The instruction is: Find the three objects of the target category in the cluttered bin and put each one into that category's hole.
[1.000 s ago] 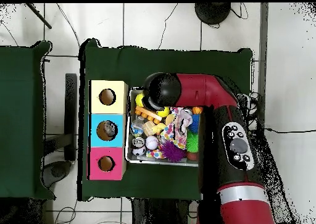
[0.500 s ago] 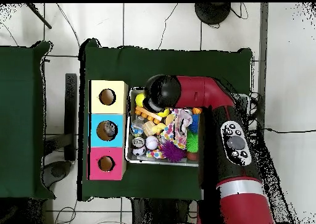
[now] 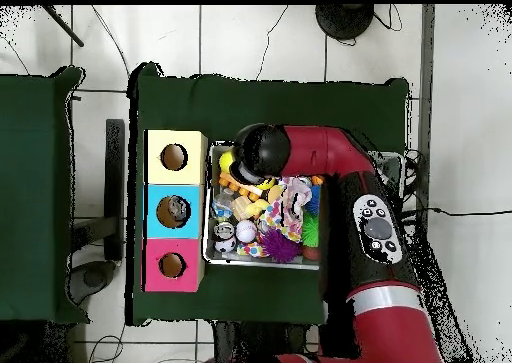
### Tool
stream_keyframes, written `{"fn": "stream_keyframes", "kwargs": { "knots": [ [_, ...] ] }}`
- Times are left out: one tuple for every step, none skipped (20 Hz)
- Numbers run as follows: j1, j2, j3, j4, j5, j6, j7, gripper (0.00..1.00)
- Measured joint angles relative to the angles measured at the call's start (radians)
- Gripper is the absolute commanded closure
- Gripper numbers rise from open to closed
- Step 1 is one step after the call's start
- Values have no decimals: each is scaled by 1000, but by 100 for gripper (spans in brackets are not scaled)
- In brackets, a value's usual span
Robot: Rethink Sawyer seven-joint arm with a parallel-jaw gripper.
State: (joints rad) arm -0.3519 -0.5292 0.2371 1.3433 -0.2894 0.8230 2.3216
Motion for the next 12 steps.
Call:
{"fn": "stream_keyframes", "kwargs": {
  "knots": [
    [5,0,0,2,0,0,0,0],
    [7,0,0,2,0,-1,0,0],
    [10,0,0,3,0,-2,0,0],
    [19,1,0,4,0,-5,0,0],
    [22,2,0,5,0,-7,0,0],
    [28,2,0,7,0,-13,0,0],
    [32,2,0,9,0,-16,0,0],
    [35,2,0,11,0,-20,0,0],
    [45,3,0,23,0,-34,0,0],
    [48,3,0,28,0,-37,0,0],
    [52,3,0,35,0,-43,0,0],
    [56,2,0,42,0,-49,0,0]
  ]
}}
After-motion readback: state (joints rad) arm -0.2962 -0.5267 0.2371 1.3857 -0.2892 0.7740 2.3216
